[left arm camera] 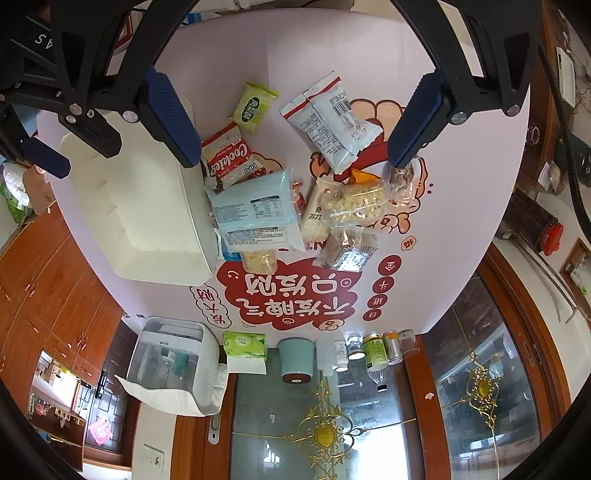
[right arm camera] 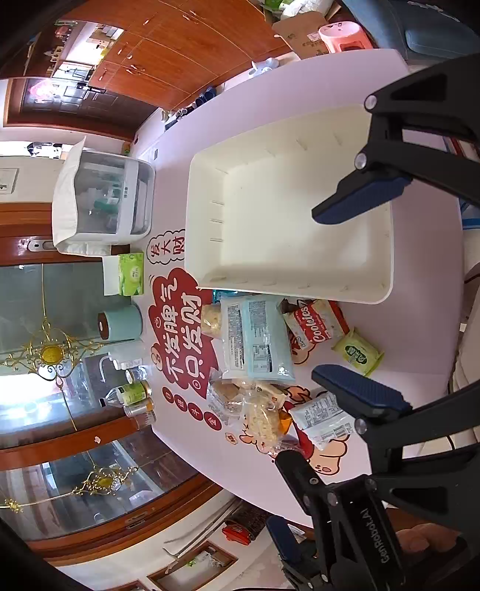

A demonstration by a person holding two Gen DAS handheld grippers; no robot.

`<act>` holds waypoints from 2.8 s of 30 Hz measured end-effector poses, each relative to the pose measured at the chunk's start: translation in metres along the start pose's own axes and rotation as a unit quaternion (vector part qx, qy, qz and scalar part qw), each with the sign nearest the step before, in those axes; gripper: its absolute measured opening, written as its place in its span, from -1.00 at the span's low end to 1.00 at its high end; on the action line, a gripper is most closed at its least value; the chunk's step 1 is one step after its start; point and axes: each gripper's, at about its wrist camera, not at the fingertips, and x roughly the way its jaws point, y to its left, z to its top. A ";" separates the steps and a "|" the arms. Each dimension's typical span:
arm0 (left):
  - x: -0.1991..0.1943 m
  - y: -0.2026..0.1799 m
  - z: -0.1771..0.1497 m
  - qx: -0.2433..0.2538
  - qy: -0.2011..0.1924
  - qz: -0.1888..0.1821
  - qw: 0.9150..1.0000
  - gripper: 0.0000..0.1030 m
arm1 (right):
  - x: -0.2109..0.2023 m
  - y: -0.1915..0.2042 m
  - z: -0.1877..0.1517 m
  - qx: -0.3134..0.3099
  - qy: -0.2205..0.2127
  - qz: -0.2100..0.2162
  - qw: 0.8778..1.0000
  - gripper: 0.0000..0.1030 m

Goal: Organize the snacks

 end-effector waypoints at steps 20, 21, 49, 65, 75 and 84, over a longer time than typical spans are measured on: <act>0.003 -0.004 -0.006 0.000 0.007 -0.001 1.000 0.95 | -0.004 -0.002 -0.004 -0.001 -0.003 0.007 1.000 0.54; 0.003 -0.004 -0.006 0.000 0.007 -0.001 1.000 0.95 | -0.004 -0.003 -0.005 -0.001 -0.004 0.009 1.000 0.54; 0.004 -0.005 -0.008 0.001 0.008 -0.001 1.000 0.95 | -0.005 -0.002 -0.005 -0.003 -0.006 0.017 1.000 0.54; 0.005 0.045 0.004 -0.018 0.026 0.029 0.999 0.95 | 0.008 0.033 0.008 -0.019 0.004 0.050 0.999 0.54; 0.018 0.096 0.008 -0.043 0.045 0.047 0.997 0.95 | 0.027 0.064 0.015 -0.024 0.025 0.072 0.997 0.53; 0.047 0.150 0.002 -0.018 0.065 0.076 0.995 0.95 | 0.062 0.100 0.021 -0.045 0.074 0.113 0.990 0.53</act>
